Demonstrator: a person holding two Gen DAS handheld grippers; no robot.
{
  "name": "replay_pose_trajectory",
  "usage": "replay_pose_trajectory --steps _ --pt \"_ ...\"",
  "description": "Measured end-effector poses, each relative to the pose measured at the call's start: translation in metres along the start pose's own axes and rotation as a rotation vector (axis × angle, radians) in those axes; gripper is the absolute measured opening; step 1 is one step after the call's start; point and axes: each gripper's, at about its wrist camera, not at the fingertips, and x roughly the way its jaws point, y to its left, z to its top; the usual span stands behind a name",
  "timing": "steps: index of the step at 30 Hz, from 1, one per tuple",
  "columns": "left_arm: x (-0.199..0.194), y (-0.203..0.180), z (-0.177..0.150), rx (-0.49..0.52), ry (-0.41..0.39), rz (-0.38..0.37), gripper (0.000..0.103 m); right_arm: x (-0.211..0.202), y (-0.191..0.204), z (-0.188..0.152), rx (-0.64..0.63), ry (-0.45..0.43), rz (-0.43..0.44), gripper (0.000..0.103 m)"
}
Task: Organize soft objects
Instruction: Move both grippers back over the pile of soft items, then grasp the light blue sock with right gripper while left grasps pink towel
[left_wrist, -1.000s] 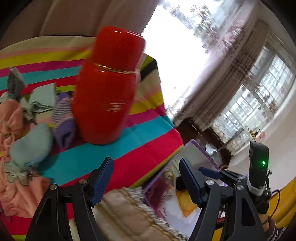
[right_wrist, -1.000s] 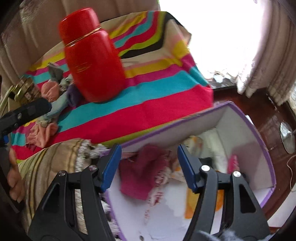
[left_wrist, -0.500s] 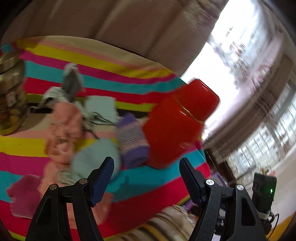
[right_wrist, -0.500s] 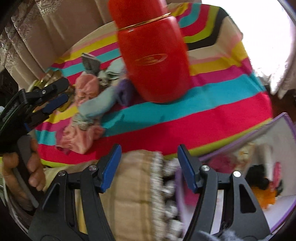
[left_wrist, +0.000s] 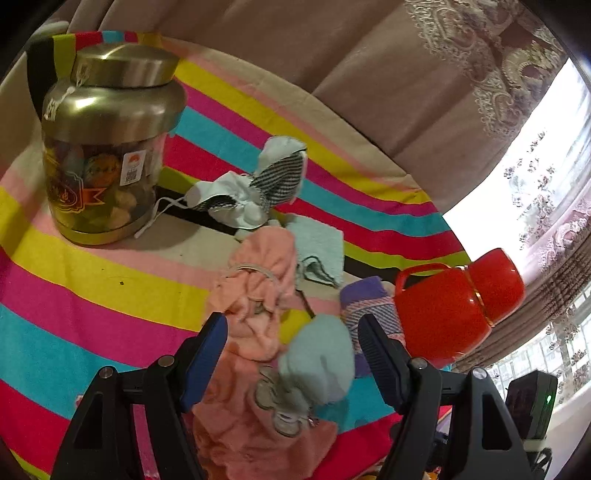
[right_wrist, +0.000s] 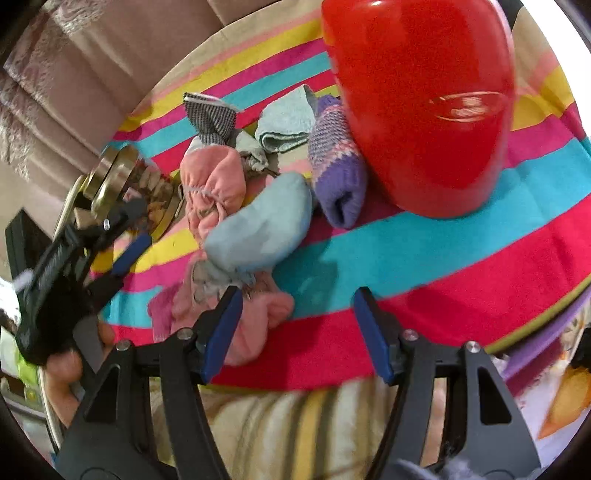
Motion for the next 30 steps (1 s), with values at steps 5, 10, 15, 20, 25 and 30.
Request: replay_pose_trajectory --steps 5,10,15,20,25,30 --pt "0.016 0.008 0.004 0.001 0.017 0.013 0.074 0.018 0.011 0.012 0.021 -0.029 -0.027 0.066" --pt "0.033 0.013 0.011 0.008 0.027 0.026 0.074 0.039 0.015 0.021 0.077 -0.027 -0.021 0.066" --pt "0.049 0.020 0.015 0.003 0.041 0.029 0.074 0.058 0.020 0.027 0.094 -0.021 -0.015 0.066" --pt "0.062 0.027 0.019 -0.001 0.053 0.036 0.074 0.070 0.023 0.028 0.089 -0.030 -0.027 0.066" --pt "0.076 0.027 0.020 0.027 0.074 0.048 0.074 0.078 0.023 0.032 0.090 -0.038 -0.032 0.066" --pt "0.088 0.028 0.020 0.052 0.102 0.047 0.052 0.086 0.026 0.033 0.069 -0.030 -0.053 0.041"
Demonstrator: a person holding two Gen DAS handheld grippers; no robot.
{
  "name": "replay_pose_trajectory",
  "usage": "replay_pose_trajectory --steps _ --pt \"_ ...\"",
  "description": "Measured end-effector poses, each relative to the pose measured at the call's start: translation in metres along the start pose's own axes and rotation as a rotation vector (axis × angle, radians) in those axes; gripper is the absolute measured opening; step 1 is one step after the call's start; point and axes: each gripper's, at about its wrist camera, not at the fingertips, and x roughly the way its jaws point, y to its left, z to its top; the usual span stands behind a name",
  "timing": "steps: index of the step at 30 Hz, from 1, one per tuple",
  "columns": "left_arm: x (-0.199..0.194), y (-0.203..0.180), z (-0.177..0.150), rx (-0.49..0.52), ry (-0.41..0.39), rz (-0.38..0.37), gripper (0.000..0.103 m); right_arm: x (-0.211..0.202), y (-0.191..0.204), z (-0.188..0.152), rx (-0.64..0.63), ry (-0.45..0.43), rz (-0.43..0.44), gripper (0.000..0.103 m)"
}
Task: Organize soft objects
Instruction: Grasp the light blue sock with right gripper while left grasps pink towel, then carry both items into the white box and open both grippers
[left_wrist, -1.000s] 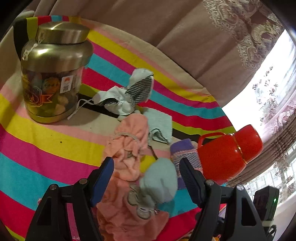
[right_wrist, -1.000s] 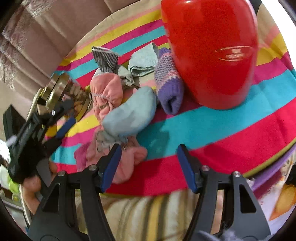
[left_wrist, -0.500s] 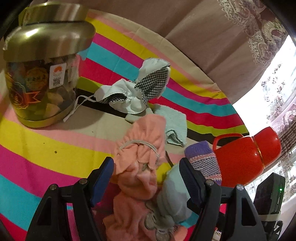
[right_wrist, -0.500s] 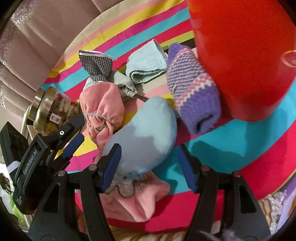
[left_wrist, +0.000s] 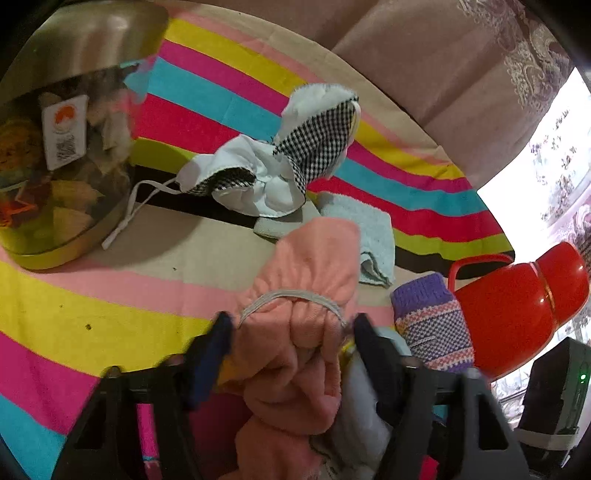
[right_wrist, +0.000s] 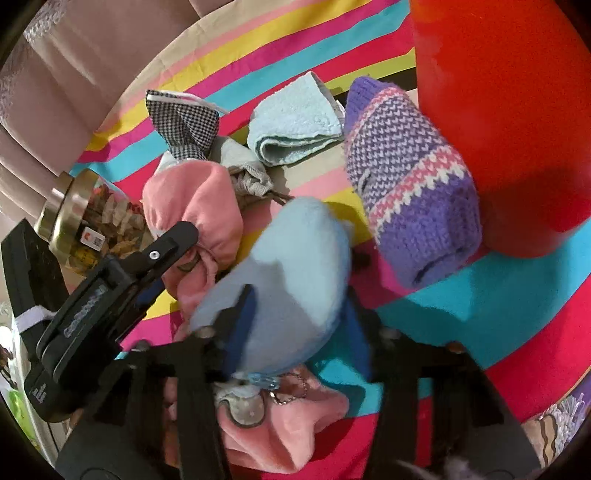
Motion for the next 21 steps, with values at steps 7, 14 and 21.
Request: replay_pose_trajectory --steps 7,14,21 --pt "-0.007 0.002 -0.001 -0.002 -0.028 -0.006 0.032 -0.007 0.002 -0.003 -0.034 -0.031 0.030 0.012" --pt "-0.036 0.004 -0.003 -0.016 -0.132 -0.004 0.031 -0.031 0.003 -0.008 -0.089 -0.105 0.073 0.009" --pt "-0.062 0.000 -0.007 -0.012 -0.221 -0.020 0.031 -0.070 -0.001 -0.013 -0.139 -0.183 0.082 0.009"
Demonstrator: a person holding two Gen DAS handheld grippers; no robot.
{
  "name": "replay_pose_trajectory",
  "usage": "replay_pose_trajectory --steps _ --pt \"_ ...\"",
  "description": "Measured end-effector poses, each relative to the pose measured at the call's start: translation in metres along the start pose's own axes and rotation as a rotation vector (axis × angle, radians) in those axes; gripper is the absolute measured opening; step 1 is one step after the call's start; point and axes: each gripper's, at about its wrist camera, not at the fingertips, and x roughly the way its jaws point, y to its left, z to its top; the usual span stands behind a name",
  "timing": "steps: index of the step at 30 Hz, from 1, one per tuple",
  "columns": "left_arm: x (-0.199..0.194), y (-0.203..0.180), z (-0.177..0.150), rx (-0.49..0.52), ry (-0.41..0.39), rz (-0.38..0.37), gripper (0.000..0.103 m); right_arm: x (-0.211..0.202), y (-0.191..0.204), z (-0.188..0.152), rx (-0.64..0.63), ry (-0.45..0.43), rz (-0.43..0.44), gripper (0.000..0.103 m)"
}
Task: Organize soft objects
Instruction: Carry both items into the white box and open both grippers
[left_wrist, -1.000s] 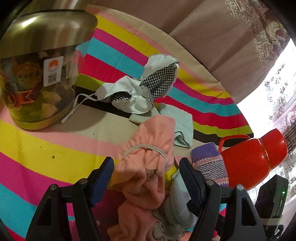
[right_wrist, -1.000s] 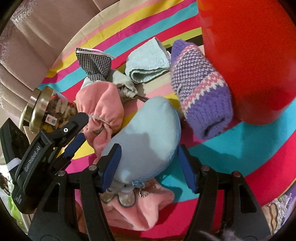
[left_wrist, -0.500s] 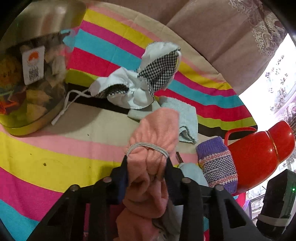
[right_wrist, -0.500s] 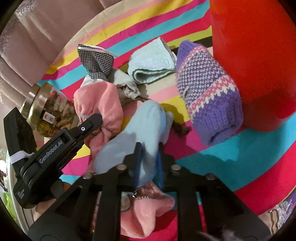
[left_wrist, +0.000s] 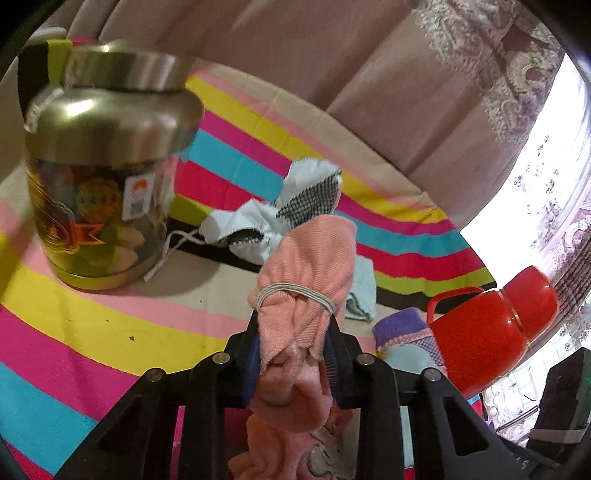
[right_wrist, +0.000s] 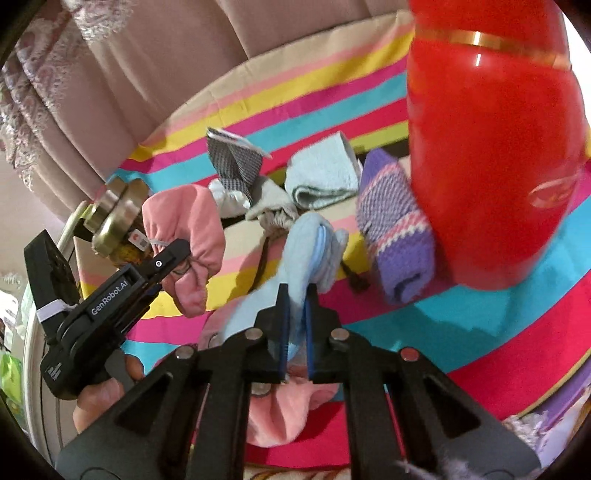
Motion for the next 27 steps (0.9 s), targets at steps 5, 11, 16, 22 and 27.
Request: replay_pose_trajectory --steps 5,11,16,22,27 --pt "-0.015 -0.008 -0.001 0.013 -0.038 -0.015 0.031 -0.030 0.002 0.004 -0.054 -0.052 0.000 0.009" --pt "-0.027 -0.022 -0.004 0.039 -0.056 -0.035 0.031 -0.076 -0.011 0.001 -0.079 -0.088 0.013 0.009" --pt "-0.040 -0.041 -0.009 0.066 -0.060 -0.068 0.031 -0.127 -0.042 -0.008 -0.079 -0.110 -0.028 0.009" --pt "-0.048 -0.074 -0.021 0.120 -0.048 -0.133 0.031 -0.187 -0.098 -0.024 -0.059 -0.124 -0.146 0.009" --pt "-0.055 -0.106 -0.034 0.168 -0.029 -0.192 0.031 -0.216 -0.145 -0.048 -0.008 -0.088 -0.234 0.009"
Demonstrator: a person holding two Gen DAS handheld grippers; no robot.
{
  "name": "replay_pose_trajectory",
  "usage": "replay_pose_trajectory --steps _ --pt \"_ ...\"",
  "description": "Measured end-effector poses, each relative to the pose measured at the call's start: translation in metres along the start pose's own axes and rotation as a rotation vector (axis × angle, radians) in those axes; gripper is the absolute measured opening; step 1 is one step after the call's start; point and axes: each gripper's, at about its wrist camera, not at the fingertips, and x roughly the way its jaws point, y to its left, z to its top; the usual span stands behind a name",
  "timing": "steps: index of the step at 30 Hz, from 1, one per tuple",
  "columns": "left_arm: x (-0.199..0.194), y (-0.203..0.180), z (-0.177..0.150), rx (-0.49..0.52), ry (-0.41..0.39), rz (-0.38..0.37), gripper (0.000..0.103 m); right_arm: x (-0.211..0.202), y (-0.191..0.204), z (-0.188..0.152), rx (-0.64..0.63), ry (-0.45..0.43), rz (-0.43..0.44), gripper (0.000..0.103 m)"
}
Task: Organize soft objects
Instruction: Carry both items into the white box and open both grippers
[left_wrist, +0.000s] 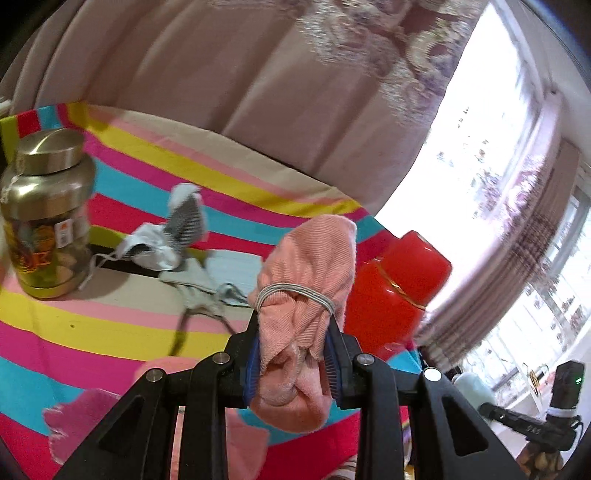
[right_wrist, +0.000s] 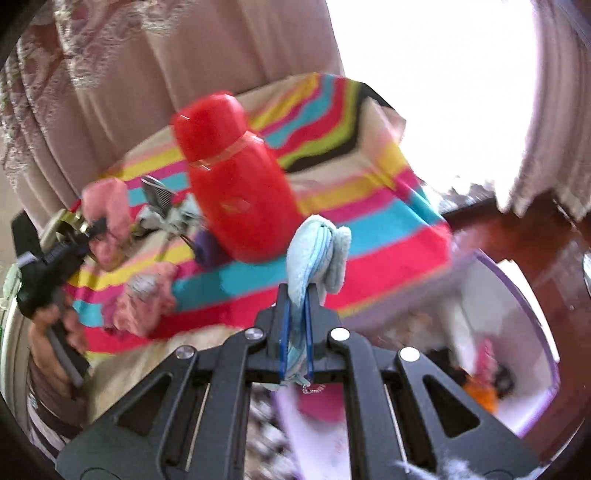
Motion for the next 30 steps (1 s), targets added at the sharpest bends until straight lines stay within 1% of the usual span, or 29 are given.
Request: replay_pose_trajectory --steps 2,6,9,13,18,23,24,25,27,28,29,30 --pt "-0.002 -0.012 -0.003 0.015 0.009 -0.022 0.031 -0.004 -0.015 -0.013 0.009 0.028 -0.020 0.009" --pt "-0.003 -0.034 -0.008 0.041 0.028 -0.057 0.031 -0.003 -0.036 -0.040 0.003 0.115 -0.035 0.009" --pt "-0.005 -0.053 -0.014 0.066 0.045 -0.087 0.031 0.004 -0.049 -0.061 0.004 0.202 -0.020 0.009" --pt "-0.006 -0.073 -0.021 0.093 0.071 -0.121 0.031 0.015 -0.061 -0.090 -0.031 0.301 -0.017 0.009" --pt "-0.006 -0.100 -0.036 0.144 0.124 -0.174 0.031 0.033 -0.071 -0.118 -0.076 0.429 -0.011 0.009" --pt "-0.003 -0.132 -0.056 0.194 0.214 -0.255 0.031 0.051 -0.084 -0.140 -0.110 0.551 -0.016 0.010" --pt "-0.003 -0.139 -0.061 0.200 0.236 -0.272 0.031 0.054 -0.085 -0.144 -0.125 0.576 -0.028 0.010" --pt "-0.002 -0.147 -0.067 0.202 0.267 -0.299 0.031 0.056 -0.087 -0.148 -0.140 0.583 -0.059 0.011" --pt "0.000 -0.159 -0.077 0.199 0.324 -0.339 0.031 0.057 -0.092 -0.153 -0.164 0.607 -0.098 0.014" --pt "0.002 -0.163 -0.081 0.195 0.348 -0.349 0.031 0.057 -0.095 -0.155 -0.169 0.616 -0.111 0.019" --pt "0.006 -0.170 -0.090 0.186 0.398 -0.363 0.031 0.055 -0.098 -0.156 -0.170 0.615 -0.126 0.025" --pt "0.009 -0.173 -0.095 0.179 0.427 -0.371 0.031 0.052 -0.102 -0.156 -0.171 0.607 -0.143 0.028"
